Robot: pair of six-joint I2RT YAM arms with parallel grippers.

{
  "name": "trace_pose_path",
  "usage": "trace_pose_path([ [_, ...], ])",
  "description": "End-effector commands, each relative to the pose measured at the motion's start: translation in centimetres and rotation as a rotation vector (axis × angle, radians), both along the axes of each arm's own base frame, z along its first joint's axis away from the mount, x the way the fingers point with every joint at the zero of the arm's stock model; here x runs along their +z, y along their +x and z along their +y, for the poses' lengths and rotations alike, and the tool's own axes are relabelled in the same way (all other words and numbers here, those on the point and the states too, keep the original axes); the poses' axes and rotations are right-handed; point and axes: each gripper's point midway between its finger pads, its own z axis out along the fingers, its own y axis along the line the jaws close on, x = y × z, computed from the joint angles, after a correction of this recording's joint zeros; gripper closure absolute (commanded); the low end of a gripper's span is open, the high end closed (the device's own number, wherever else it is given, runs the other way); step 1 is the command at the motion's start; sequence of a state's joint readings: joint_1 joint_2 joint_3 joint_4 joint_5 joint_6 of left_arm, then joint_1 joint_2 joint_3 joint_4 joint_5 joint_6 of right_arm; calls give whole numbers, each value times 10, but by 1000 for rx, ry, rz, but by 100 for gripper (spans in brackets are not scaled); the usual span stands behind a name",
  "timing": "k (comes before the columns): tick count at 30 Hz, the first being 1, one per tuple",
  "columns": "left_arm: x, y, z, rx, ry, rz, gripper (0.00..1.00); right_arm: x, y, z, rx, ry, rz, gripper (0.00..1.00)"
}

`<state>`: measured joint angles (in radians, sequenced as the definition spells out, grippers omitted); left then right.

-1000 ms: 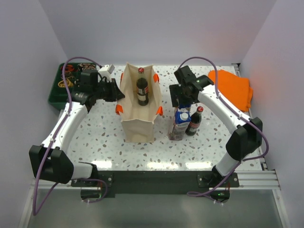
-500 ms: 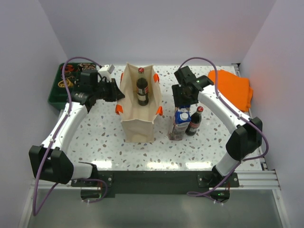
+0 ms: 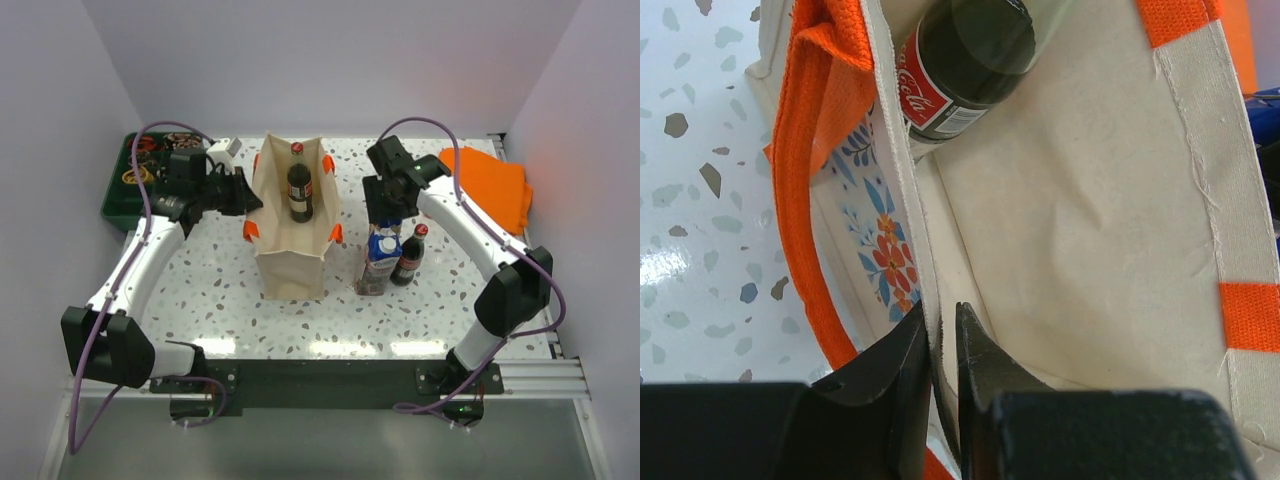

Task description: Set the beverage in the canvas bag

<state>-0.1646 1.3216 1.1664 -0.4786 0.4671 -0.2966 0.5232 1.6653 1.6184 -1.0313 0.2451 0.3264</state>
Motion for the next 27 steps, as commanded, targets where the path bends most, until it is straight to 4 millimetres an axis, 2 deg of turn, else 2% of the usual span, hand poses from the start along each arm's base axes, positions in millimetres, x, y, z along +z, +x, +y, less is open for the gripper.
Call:
trace_pose_path([
  [1, 14, -1, -1, -3, -22, -43, 81, 75, 30, 6, -42, 87, -232, 100],
  [12, 16, 1, -2, -1, -25, -51, 81, 138, 35, 7, -40, 157, -368, 100],
  [16, 17, 1, -1, 2, -24, -54, 81, 169, 34, 9, -27, 197, -427, 100],
  [18, 18, 2, -1, 2, -24, -59, 81, 176, 33, 9, -17, 197, -431, 100],
  [19, 18, 2, -1, 2, -24, -57, 81, 188, 33, 11, -8, 216, -453, 100],
  [21, 18, 2, -1, 3, -24, -59, 81, 196, 29, 9, 0, 214, -454, 100],
  [24, 20, 3, -2, 2, -26, -66, 81, 222, 24, 10, 15, 248, -493, 100],
  [27, 20, 4, -2, 2, -26, -66, 81, 233, 18, 10, 29, 272, -503, 100],
])
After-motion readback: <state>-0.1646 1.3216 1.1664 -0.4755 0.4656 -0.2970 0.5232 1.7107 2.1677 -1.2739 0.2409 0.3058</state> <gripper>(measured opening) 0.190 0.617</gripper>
